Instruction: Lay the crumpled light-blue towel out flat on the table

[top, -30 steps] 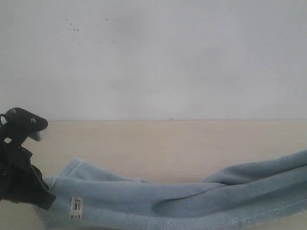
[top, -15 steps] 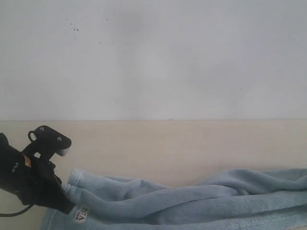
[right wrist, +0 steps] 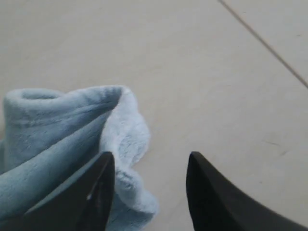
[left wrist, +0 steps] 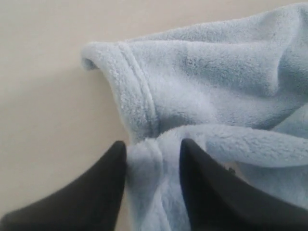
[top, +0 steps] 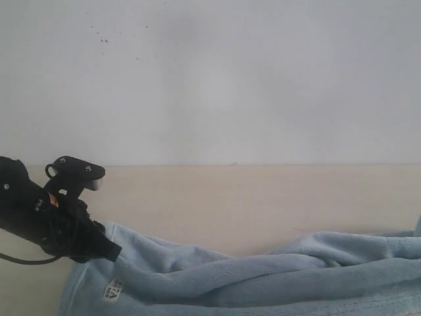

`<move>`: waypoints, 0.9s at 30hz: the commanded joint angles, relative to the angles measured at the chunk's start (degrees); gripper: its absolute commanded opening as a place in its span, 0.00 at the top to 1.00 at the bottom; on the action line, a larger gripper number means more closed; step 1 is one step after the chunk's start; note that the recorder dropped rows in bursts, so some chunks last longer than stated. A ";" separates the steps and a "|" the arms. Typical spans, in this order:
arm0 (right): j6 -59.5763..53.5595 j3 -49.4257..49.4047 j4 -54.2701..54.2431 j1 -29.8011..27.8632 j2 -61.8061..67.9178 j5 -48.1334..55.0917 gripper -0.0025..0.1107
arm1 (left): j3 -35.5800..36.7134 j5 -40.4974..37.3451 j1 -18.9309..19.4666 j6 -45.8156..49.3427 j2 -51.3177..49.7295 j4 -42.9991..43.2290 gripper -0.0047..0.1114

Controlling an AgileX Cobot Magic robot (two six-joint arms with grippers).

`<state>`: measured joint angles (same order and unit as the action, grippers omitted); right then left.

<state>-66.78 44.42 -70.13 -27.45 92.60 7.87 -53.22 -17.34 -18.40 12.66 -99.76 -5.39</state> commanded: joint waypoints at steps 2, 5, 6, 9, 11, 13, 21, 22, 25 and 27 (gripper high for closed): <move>-0.02 0.30 3.44 -0.53 0.12 3.84 0.57 | -0.78 -1.10 0.09 -0.71 0.12 -2.79 0.47; -0.37 0.30 3.96 -0.53 0.12 2.42 0.57 | -0.78 -0.69 0.09 -0.71 0.12 -2.89 0.47; -0.64 0.30 4.26 -0.53 0.12 2.43 0.57 | -0.78 -0.69 0.09 -0.71 0.12 -2.89 0.47; -0.80 0.30 4.36 -0.53 0.72 2.81 0.57 | -0.95 -0.42 0.09 -0.71 0.12 -2.89 0.47; -1.50 0.30 4.90 -0.53 2.37 3.56 0.57 | -2.39 -3.11 0.09 -0.71 0.12 -2.89 0.47; -2.86 0.30 4.90 -0.53 4.37 3.56 0.57 | -5.37 -9.06 0.09 -0.71 0.37 -4.03 0.47; -3.03 0.30 4.79 -0.53 8.91 2.85 0.57 | -4.55 -23.55 0.09 -0.71 1.03 -2.91 0.47; -3.03 0.30 4.79 -0.53 8.94 2.72 0.58 | -3.34 -23.77 0.09 -0.71 1.03 -2.44 0.47; -2.89 0.84 4.79 -0.53 8.94 4.08 0.71 | -1.22 -24.78 0.09 -1.38 1.15 -0.97 0.47; -2.89 1.71 4.79 -0.53 8.94 7.27 0.90 | -0.13 -25.80 0.09 -1.94 1.15 -0.82 0.47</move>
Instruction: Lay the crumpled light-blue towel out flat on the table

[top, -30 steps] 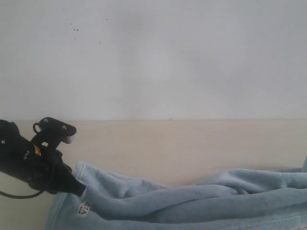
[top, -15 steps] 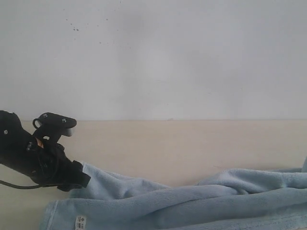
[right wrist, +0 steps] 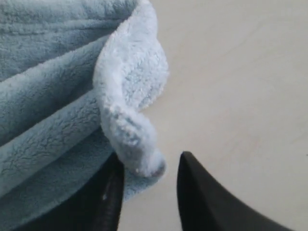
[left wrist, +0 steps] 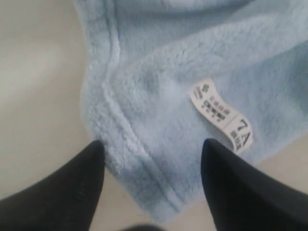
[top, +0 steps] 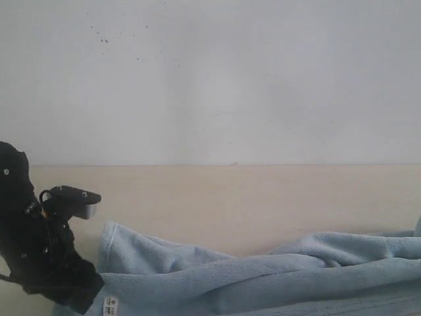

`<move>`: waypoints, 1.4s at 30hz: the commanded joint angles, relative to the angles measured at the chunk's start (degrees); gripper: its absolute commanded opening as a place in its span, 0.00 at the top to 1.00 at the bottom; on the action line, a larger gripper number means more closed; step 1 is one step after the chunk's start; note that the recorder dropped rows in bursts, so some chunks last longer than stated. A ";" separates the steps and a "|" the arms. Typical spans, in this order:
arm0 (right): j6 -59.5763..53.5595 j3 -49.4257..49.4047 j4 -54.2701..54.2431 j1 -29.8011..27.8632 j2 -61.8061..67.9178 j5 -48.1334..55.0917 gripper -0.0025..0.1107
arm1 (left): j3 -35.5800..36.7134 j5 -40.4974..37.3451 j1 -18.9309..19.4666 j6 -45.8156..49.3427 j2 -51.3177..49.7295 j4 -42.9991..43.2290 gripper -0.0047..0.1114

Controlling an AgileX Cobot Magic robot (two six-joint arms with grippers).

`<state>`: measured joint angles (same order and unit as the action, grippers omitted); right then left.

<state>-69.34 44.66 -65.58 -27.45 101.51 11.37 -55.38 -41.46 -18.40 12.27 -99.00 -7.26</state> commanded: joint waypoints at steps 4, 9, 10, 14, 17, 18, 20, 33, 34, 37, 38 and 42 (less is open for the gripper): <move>-0.33 2.30 0.15 -0.53 0.04 7.09 0.98 | 5.19 -2.48 0.09 -2.27 0.38 2.43 0.47; 0.03 2.30 -0.70 -0.53 0.04 7.43 0.98 | 7.04 -1.42 0.09 -3.65 0.38 3.00 0.47; 0.03 2.30 -1.26 -0.53 0.04 7.69 0.98 | 7.53 0.94 0.09 -3.43 0.38 2.03 0.47; 0.03 2.30 -1.55 -0.53 0.04 9.47 0.98 | 8.97 7.25 -0.11 3.28 0.38 -3.63 0.48; 0.03 2.30 -1.80 -0.53 0.04 9.73 0.98 | 8.97 7.36 -0.11 8.91 0.38 -8.37 0.62; 0.03 2.30 -2.18 -0.53 0.04 9.73 0.98 | 8.97 7.36 -0.11 9.40 0.38 -9.18 0.72; 0.03 2.30 -3.76 -0.53 0.04 10.61 0.98 | 8.97 7.03 -0.11 9.99 0.38 -9.43 0.92; 1.67 2.69 -34.37 -0.53 -13.01 41.13 0.98 | 4.94 3.40 0.10 10.87 27.04 -11.31 0.93; 1.78 2.81 -34.37 -0.53 -14.47 42.00 0.98 | 4.94 4.46 0.10 10.30 30.39 -11.16 0.93; 2.01 2.70 -34.37 -0.53 -20.78 42.42 0.98 | 4.94 6.08 0.10 9.12 38.74 -11.17 0.93; 2.89 2.70 -34.25 -0.53 -23.08 42.29 0.98 | 4.94 5.59 0.10 8.85 40.83 -11.17 0.93; 6.46 2.70 -29.33 1.32 -32.76 39.11 0.98 | 4.94 1.82 0.10 6.34 45.90 -10.92 0.93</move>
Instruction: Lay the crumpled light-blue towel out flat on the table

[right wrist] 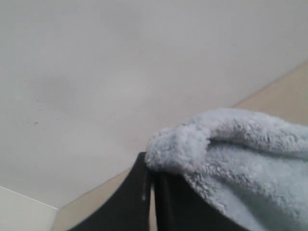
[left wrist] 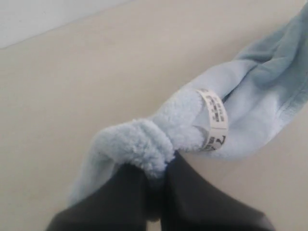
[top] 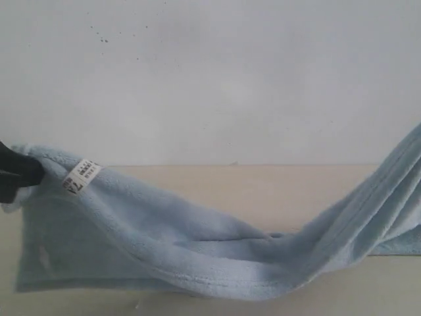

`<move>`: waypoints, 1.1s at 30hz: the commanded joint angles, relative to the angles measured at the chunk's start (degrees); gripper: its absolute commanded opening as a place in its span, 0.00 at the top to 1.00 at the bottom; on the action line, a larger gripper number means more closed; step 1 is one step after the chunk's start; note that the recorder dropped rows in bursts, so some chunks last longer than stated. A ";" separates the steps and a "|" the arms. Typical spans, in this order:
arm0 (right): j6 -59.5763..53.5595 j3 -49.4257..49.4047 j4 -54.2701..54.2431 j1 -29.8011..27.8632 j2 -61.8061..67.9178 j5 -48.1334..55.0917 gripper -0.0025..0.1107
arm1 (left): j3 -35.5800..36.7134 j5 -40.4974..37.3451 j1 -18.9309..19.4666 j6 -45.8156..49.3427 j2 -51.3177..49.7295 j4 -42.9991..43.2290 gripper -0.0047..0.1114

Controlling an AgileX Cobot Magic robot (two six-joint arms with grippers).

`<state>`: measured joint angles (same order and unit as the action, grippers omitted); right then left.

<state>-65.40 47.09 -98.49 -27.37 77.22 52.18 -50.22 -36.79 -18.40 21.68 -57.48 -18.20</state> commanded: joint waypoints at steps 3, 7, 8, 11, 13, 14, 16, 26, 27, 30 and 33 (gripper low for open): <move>2.94 0.27 8.07 3.14 -16.46 -5.89 0.98 | -0.22 -2.50 0.10 -5.46 7.25 0.02 0.93; 5.79 0.27 25.49 8.09 -23.35 -25.03 0.98 | -0.22 0.59 0.10 -12.88 5.12 8.87 0.93; 9.55 0.27 30.19 9.54 -23.35 -28.71 0.98 | -0.22 0.59 0.10 -15.61 3.01 12.96 0.93; 19.63 -0.41 43.60 14.37 -19.33 -38.14 0.98 | -0.22 2.68 0.59 -24.08 -4.68 22.34 0.93; 20.91 -0.07 45.19 16.63 -14.02 -40.99 0.98 | -0.77 6.36 2.28 -28.25 -10.29 22.00 0.93; 21.03 0.53 44.88 17.06 -12.53 -41.52 0.98 | -1.70 8.10 3.49 -28.61 -12.89 19.89 0.93; 22.17 4.04 43.55 17.30 -7.62 -41.18 0.98 | -5.16 10.27 5.88 -26.08 -16.94 15.02 0.93; 25.93 47.95 46.77 17.09 9.72 -16.04 0.98 | -33.78 2.88 16.11 -5.56 -26.22 -5.97 0.93; 28.21 49.77 50.57 17.09 10.04 -14.18 0.98 | -34.53 1.09 16.58 -2.75 -26.33 -9.20 0.93; 39.38 49.12 66.32 17.09 10.58 -7.91 0.98 | -33.47 -4.98 16.60 0.13 -26.98 -12.16 0.93; 47.56 43.32 80.13 17.09 11.34 -1.61 0.98 | -29.19 -10.85 16.60 0.13 -27.93 -11.21 0.93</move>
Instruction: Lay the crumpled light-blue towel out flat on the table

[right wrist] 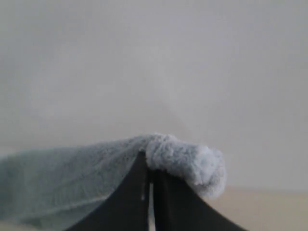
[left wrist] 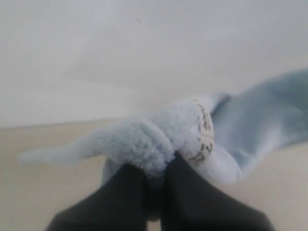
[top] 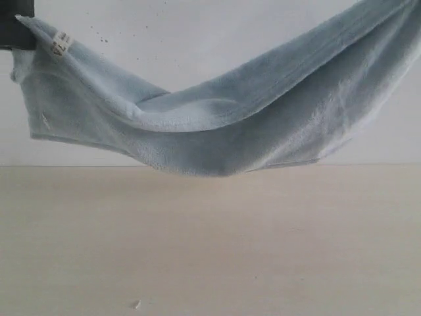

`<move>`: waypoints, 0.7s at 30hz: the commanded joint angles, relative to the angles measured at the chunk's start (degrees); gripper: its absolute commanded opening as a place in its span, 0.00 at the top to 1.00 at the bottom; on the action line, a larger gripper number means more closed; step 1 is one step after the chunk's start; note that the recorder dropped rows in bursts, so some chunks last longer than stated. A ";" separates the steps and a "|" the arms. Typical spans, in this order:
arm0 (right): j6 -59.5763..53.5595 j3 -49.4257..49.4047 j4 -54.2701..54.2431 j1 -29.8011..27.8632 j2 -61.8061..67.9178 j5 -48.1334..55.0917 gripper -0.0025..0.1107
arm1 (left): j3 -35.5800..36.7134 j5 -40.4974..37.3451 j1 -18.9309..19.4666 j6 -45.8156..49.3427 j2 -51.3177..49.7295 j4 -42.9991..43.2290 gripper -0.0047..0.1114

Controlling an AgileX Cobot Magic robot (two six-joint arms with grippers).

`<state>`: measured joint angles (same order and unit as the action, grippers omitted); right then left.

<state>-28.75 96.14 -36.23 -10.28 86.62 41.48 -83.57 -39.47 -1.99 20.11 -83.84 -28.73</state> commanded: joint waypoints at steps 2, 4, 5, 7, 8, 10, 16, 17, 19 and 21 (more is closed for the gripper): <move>15.58 -11.17 22.58 0.00 1.94 8.81 0.98 | 8.51 -10.21 0.19 1.60 -1.69 0.30 0.93; 16.94 -16.60 23.60 0.00 1.94 7.76 0.98 | 12.56 -11.20 0.19 0.83 -1.69 1.70 0.93; 16.94 -19.35 23.60 0.00 1.94 7.35 0.98 | 14.58 -11.92 0.19 -0.14 -1.69 3.82 0.93; 16.94 -24.11 24.45 0.00 1.94 6.05 0.98 | 17.93 -12.86 0.19 -1.46 -1.47 7.22 0.93; 16.94 -26.48 24.64 0.00 1.94 5.34 0.98 | 19.93 -13.39 0.19 -1.92 -1.24 8.99 0.93; 16.94 -30.68 25.94 0.00 1.94 4.45 0.98 | 22.35 -13.83 0.19 -2.51 -1.09 12.92 0.93; 22.38 -39.81 35.88 0.00 1.94 1.57 0.98 | 29.75 -14.04 0.19 -3.39 -1.22 14.42 0.93; 23.80 -40.74 37.47 0.00 1.94 1.40 0.98 | 30.74 -14.08 0.19 -3.39 -1.22 14.42 0.93; 26.03 -42.70 40.43 0.00 1.94 1.23 0.98 | 32.26 -14.42 0.19 -3.39 -1.22 14.78 0.93; 26.97 -44.15 41.84 0.00 1.94 1.23 0.98 | 33.60 -14.42 0.19 -3.39 -1.22 14.90 0.93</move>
<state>-3.80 53.57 2.49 -10.28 89.13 43.77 -51.75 -53.50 -1.99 17.42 -85.64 -14.40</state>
